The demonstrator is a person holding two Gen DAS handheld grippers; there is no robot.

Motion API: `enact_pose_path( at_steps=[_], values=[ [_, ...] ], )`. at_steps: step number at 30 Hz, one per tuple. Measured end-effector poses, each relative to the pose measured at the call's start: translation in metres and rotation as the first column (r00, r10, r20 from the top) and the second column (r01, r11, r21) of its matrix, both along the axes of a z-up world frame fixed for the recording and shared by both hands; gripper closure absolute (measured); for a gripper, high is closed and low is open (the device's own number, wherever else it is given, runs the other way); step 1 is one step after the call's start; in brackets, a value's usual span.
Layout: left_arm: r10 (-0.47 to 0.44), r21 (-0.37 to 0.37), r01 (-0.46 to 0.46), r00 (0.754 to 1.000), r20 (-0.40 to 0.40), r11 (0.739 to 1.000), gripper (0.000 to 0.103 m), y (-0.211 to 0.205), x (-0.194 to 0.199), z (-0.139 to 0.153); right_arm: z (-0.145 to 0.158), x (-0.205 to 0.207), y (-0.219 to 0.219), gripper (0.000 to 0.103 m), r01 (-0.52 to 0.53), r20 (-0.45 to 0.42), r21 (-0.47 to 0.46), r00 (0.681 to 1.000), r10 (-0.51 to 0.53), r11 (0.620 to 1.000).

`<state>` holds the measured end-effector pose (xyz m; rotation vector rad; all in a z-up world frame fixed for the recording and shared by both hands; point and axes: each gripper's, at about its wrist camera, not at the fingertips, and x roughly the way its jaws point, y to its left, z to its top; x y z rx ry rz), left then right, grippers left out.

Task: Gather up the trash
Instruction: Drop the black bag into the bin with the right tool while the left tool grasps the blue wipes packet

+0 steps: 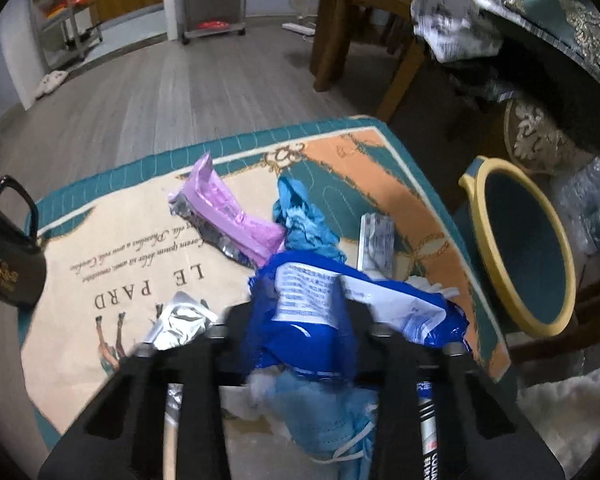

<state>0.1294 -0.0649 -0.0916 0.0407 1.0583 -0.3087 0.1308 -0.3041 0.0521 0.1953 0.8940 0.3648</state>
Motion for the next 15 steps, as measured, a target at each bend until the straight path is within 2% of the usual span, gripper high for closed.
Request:
enact_pose_path(
  at_steps=[7,15],
  values=[
    [-0.019,0.002,0.019,0.999,0.043,1.0,0.088,0.0,-0.001,0.011,0.003,0.001,0.0,0.097,0.003,0.013,0.011,1.0,-0.003,1.0],
    [-0.02,-0.02,0.024,0.987,0.16,1.0,0.091,-0.001,-0.008,0.056,0.002,0.0,-0.015,0.097,0.059,0.008,0.016,0.998,-0.059,0.998]
  ],
)
